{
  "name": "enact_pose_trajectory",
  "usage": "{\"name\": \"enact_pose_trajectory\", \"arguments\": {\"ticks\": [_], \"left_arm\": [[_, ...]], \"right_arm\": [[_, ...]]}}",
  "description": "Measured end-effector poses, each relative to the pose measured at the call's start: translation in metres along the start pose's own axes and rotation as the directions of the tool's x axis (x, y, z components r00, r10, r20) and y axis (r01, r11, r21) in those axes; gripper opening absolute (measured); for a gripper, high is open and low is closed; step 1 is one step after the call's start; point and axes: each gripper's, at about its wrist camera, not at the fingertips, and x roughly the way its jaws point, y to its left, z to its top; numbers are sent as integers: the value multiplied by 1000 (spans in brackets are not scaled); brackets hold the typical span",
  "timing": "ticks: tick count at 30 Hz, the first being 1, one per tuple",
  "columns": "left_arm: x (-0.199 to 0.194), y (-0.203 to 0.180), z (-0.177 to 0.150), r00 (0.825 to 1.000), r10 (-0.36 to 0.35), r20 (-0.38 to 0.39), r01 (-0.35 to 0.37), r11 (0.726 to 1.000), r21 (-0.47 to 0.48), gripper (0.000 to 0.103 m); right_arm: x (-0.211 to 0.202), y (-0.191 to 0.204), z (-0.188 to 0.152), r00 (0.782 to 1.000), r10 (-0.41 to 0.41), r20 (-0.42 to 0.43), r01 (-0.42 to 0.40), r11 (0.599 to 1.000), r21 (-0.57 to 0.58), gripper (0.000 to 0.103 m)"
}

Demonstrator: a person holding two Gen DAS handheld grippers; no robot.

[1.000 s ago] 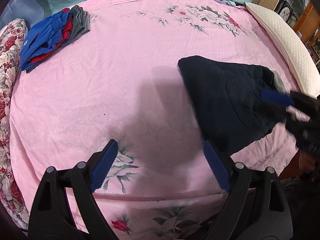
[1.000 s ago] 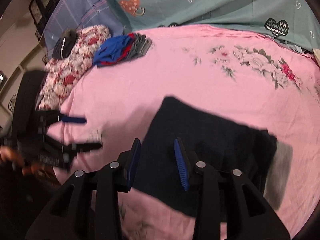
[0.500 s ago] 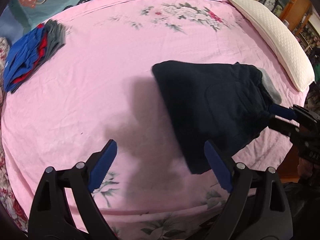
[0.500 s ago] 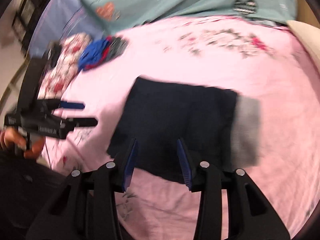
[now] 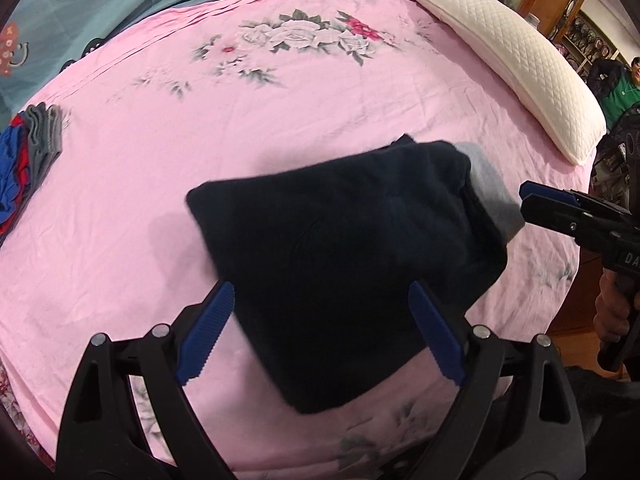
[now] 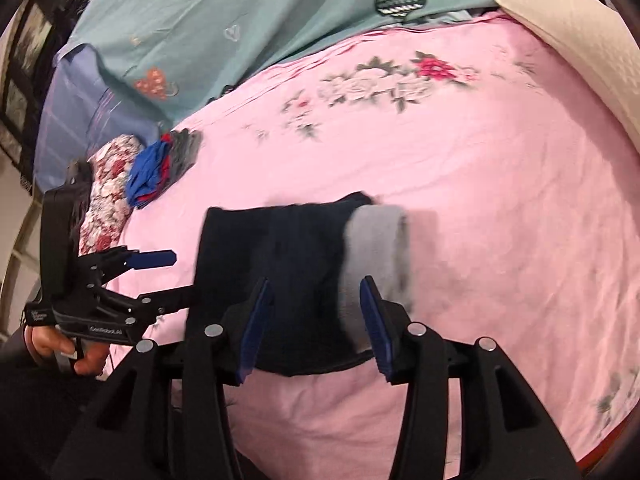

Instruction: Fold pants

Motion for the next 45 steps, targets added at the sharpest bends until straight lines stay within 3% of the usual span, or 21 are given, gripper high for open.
{"name": "enact_pose_trajectory", "arguments": {"ticks": [5, 8, 13, 17, 19, 21, 23, 26, 32, 36, 40, 42, 45], "left_arm": [[46, -6, 1, 997, 60, -42, -62, 997, -41, 91], [58, -5, -3, 995, 88, -38, -90, 994, -59, 97], [54, 0, 4, 993, 100, -68, -108, 986, -126, 98], [28, -9, 16, 997, 74, -5, -74, 984, -160, 98], [28, -20, 23, 998, 63, 5, -62, 990, -130, 98], [45, -27, 26, 998, 55, -39, -59, 993, -105, 98], [71, -28, 20, 989, 93, -116, -103, 990, -92, 99], [81, -29, 16, 989, 116, -97, -125, 987, -99, 101], [80, -32, 17, 987, 122, -101, -132, 985, -106, 101], [80, -30, 18, 987, 123, -102, -134, 985, -109, 101], [79, -27, 15, 986, 123, -109, -135, 985, -109, 101], [80, -26, 16, 986, 122, -115, -134, 985, -108, 101], [82, -25, 19, 985, 118, -123, -132, 985, -109, 101]], "right_arm": [[10, -13, 22, 999, -32, -14, 32, 999, -16, 48], [16, -18, 33, 999, -8, -35, 6, 998, -63, 48], [38, -17, 53, 992, -8, -124, -17, 979, -202, 48], [49, -18, 68, 982, 42, -185, -94, 955, -281, 48], [57, -17, 75, 969, 74, -234, -148, 937, -315, 48], [65, -16, 79, 953, 97, -288, -199, 915, -351, 48], [73, -14, 82, 935, 107, -339, -243, 888, -390, 60], [85, -11, 80, 917, 68, -394, -257, 854, -453, 68], [114, -11, 81, 852, 116, -511, -378, 811, -447, 70], [131, -10, 87, 809, 171, -562, -447, 801, -399, 70], [144, -15, 89, 780, 196, -594, -477, 800, -363, 71], [148, -17, 89, 771, 230, -593, -498, 800, -336, 72], [152, -16, 88, 775, 252, -580, -504, 801, -325, 74]]}}
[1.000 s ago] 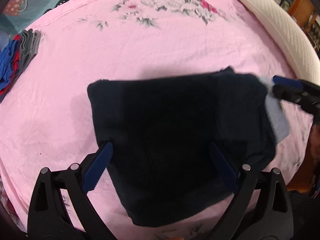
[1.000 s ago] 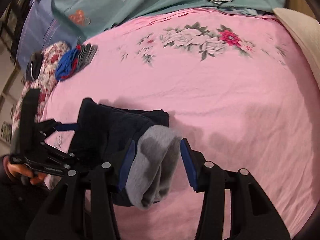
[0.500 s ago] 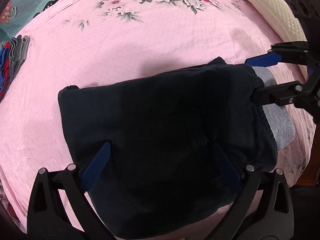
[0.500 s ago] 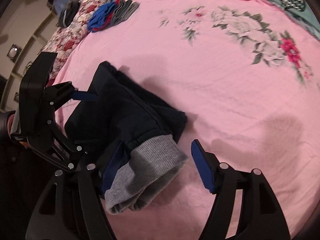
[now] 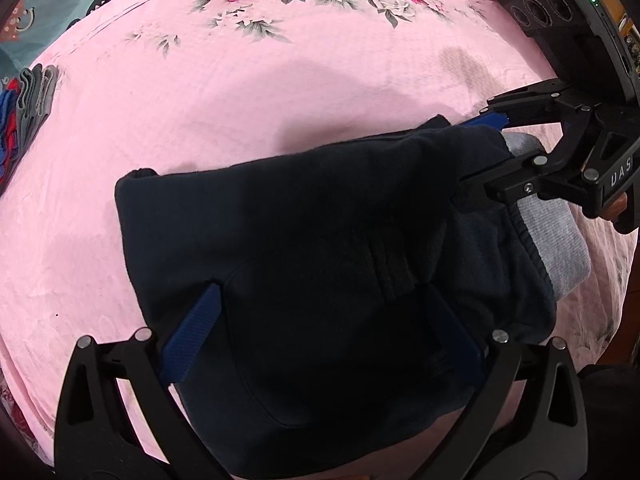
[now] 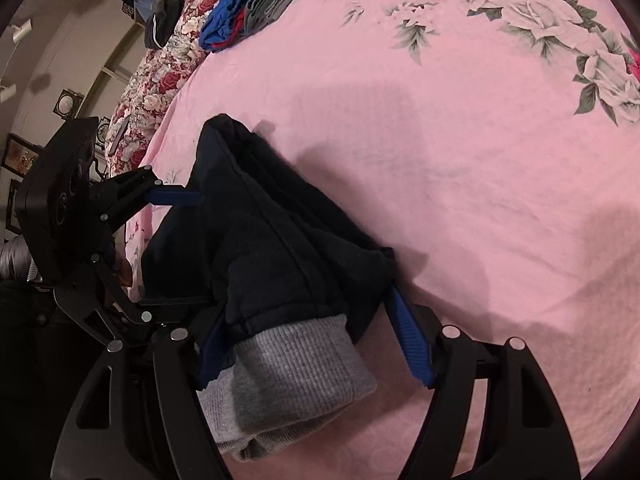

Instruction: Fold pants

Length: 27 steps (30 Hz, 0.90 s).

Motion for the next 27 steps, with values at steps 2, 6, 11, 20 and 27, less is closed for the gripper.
{"name": "enact_pose_trajectory", "arguments": {"ticks": [2, 6, 11, 20, 27], "left_arm": [[0, 0, 2, 1000, -3, -2, 3, 1000, -1, 101], [-2, 0, 3, 1000, -3, 0, 3, 1000, -1, 101], [-3, 1, -1, 1000, -7, 9, 7, 1000, -1, 101], [-5, 2, -6, 1000, -5, 12, 5, 1000, 9, 101], [-11, 4, -5, 999, -19, 28, 19, 1000, 2, 101]], "right_arm": [[2, 5, 1, 1000, -28, 12, 28, 1000, -4, 72], [0, 15, -2, 996, -90, 22, 91, 996, -23, 58], [-5, 28, -5, 990, -132, 52, 135, 989, -58, 44], [11, 20, -8, 993, -97, 61, 98, 995, -15, 82], [9, 23, -5, 984, -160, 72, 154, 985, 80, 58]]}}
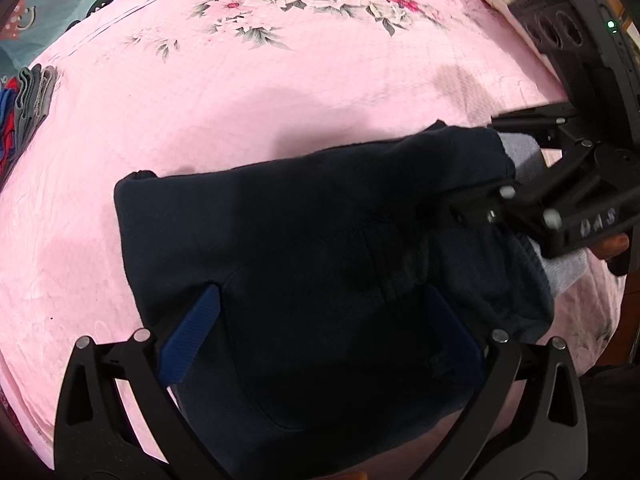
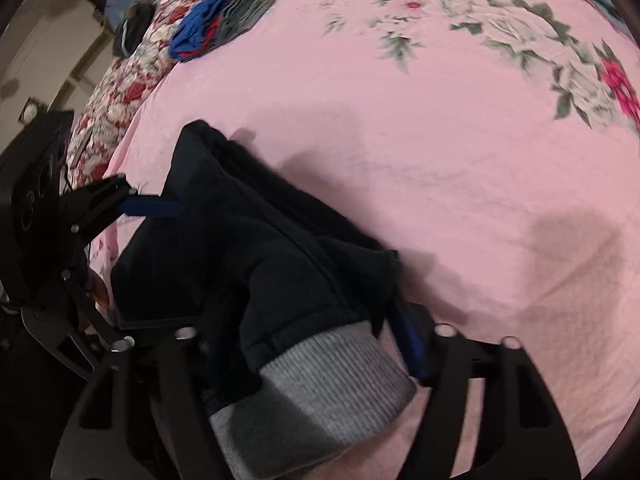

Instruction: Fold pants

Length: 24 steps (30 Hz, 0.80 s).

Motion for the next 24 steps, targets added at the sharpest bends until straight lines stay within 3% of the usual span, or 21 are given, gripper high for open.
{"name": "enact_pose_trajectory", "arguments": {"ticks": [5, 8, 12, 14, 20, 24], "left_arm": [[-30, 18, -6, 999, 17, 40, -15, 999, -38, 101], [-53, 43, -17, 997, 17, 76, -9, 994, -111, 101], [-68, 78, -41, 995, 71, 69, -54, 974, -221, 101], [-72, 96, -55, 998, 19, 65, 1, 953, -302, 101], [-55, 113, -77, 992, -124, 31, 126, 905, -405, 97], [-41, 105, -73, 983, -182, -3, 165, 894, -416, 80]], "right_arm": [[-13, 17, -4, 997, -60, 57, 62, 998, -27, 41], [-25, 32, -7, 989, -102, 109, 107, 993, -47, 37], [-26, 49, -15, 964, -218, 149, 232, 969, -83, 36], [-23, 53, -18, 951, -260, 167, 278, 956, -90, 35], [-20, 47, -18, 954, -253, 160, 261, 965, -28, 36], [-18, 47, -17, 954, -255, 155, 260, 965, -15, 36]]}}
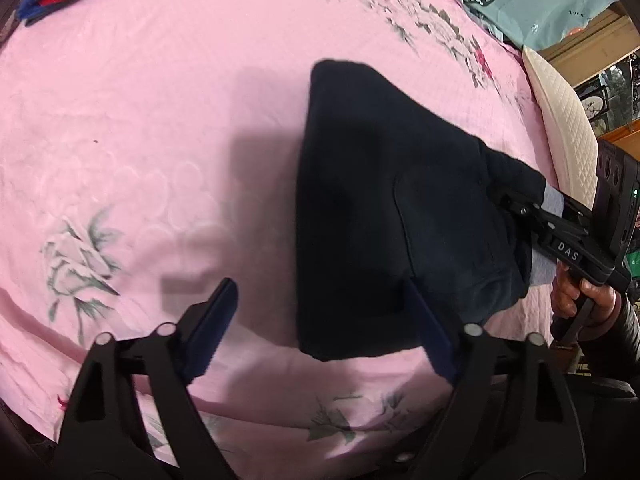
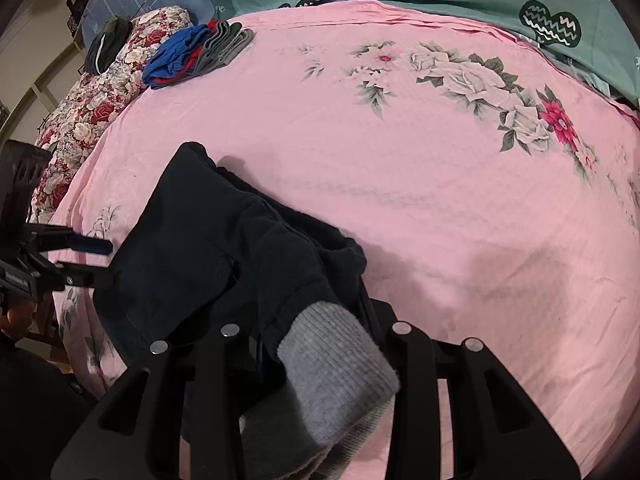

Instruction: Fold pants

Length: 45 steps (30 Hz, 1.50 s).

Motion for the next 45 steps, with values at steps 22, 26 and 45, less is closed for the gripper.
{"name": "enact_pose_trajectory", "arguments": {"ticks": [22, 26, 45], "left_arm": [[21, -7, 3, 995, 45, -84, -48, 998, -35, 88], [24, -9, 6, 994, 49, -95, -53, 998, -33, 91], [4, -25, 5, 999, -31, -38, 31, 999, 11, 37]], "right_arm": [[8, -7, -3, 1000, 14, -16, -13, 999, 34, 38], [9, -9, -3, 1000, 18, -19, -18, 999, 33, 38], [-15, 2, -5, 998, -5, 64, 3, 999, 32, 36]]}}
